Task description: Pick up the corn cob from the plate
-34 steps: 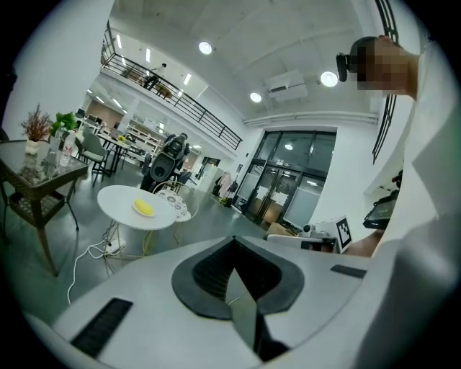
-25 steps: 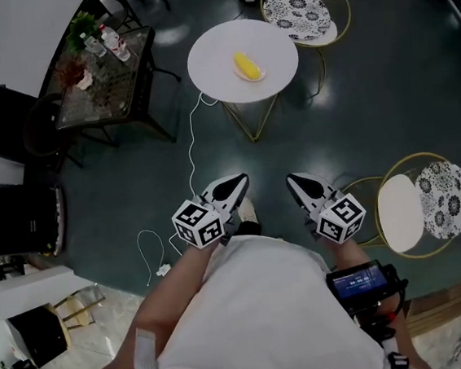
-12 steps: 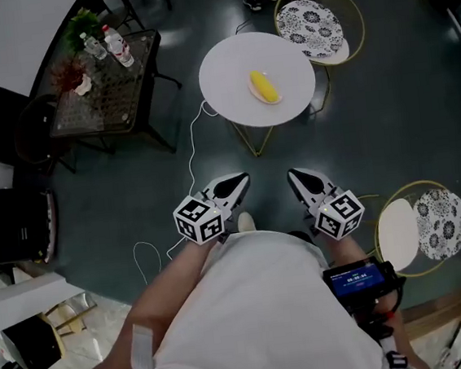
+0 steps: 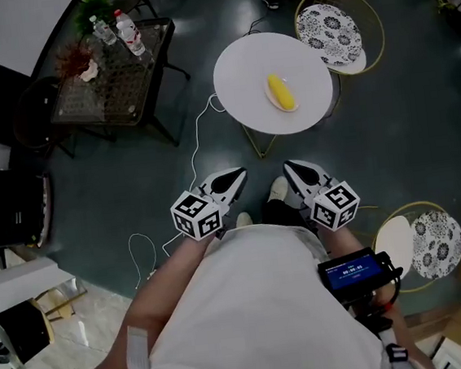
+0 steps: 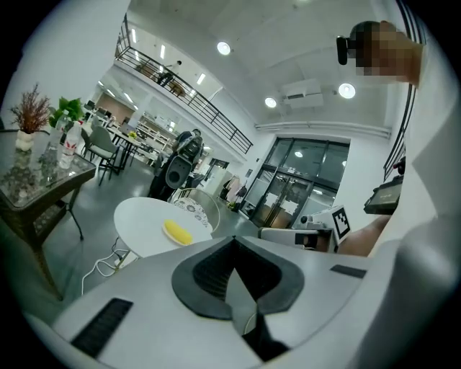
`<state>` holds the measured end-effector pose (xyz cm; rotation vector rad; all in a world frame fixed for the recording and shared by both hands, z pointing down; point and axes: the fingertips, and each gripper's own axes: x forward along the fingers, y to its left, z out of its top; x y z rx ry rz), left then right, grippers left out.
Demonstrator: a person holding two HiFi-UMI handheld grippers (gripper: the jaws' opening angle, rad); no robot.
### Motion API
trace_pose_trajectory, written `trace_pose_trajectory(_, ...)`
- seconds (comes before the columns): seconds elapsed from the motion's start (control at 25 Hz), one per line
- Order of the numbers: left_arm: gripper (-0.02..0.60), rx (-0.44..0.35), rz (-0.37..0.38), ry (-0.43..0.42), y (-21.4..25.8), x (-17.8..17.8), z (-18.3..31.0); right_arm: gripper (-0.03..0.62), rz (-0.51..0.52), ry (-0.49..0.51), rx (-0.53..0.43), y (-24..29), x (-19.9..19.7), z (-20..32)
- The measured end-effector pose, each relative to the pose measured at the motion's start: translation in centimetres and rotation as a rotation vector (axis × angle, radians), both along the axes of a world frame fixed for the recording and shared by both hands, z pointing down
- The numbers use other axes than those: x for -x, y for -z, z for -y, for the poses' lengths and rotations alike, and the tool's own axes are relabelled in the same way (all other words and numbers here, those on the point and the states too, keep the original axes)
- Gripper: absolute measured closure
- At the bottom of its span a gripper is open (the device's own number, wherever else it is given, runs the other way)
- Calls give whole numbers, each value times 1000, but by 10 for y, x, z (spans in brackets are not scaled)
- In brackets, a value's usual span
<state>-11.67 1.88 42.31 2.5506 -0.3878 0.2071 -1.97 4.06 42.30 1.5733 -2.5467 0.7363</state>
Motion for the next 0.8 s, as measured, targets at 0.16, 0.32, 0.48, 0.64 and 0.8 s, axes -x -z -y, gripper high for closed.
trace_pose_trajectory(0.16,577,-6,22,33,-4,0,20,591,4,57,0,-4,0,30)
trace_pose_trajectory(0.32,577,4,44,70,-8,-10,48,591,11,98,2,-7,-11,63)
trace_pose_trajectory(0.48,577,25,69,71,-10,-24,74,591,6,111,33,-11,-27,88)
trace_pose_trajectory(0.64,577,22,105,75,-15,-53,101,591,0,147,49,-21,-53,119)
trace_pose_trajectory(0.8,577,31,135,63,-22,-98,118,591,-29,213,50,-29,-85,140)
